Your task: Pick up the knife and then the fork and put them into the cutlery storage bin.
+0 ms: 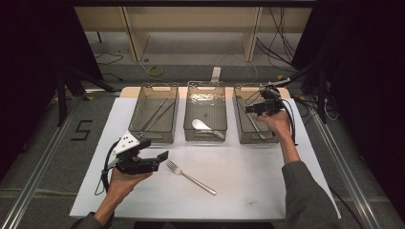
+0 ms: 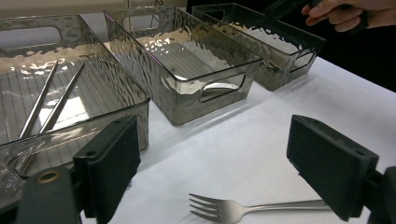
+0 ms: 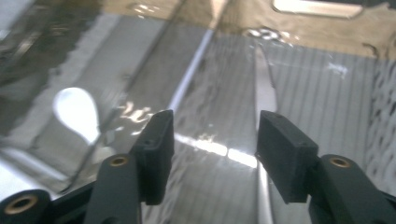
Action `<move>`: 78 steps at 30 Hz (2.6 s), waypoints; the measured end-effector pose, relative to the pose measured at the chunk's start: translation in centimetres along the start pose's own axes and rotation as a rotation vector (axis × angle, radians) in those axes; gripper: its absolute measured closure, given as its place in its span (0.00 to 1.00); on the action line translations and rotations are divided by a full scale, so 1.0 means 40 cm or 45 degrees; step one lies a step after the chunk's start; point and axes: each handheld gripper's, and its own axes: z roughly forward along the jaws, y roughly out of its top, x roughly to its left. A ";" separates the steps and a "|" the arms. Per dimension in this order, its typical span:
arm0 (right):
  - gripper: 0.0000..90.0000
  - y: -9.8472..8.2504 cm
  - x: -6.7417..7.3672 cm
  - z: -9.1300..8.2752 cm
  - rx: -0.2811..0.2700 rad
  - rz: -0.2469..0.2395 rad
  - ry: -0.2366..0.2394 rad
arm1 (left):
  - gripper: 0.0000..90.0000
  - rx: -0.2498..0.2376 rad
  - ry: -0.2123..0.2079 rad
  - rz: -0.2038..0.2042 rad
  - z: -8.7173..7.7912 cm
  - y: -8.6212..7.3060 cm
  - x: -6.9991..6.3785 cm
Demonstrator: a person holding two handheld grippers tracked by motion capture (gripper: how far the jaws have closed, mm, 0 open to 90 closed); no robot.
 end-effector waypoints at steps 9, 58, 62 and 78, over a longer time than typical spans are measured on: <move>0.44 -0.096 0.081 -0.079 -0.105 -0.137 0.129 | 0.19 0.012 -0.031 -0.021 0.007 0.000 -0.009; 0.38 -0.478 0.167 -0.210 -0.244 -0.217 0.286 | 0.84 0.425 -0.314 0.107 0.211 -0.004 -0.183; 0.38 -0.484 0.165 -0.214 -0.242 -0.215 0.281 | 0.95 0.496 -0.323 0.126 0.234 -0.022 -0.202; 0.38 -0.495 0.168 -0.215 -0.230 -0.233 0.281 | 0.99 0.680 -0.337 0.175 0.308 -0.086 -0.241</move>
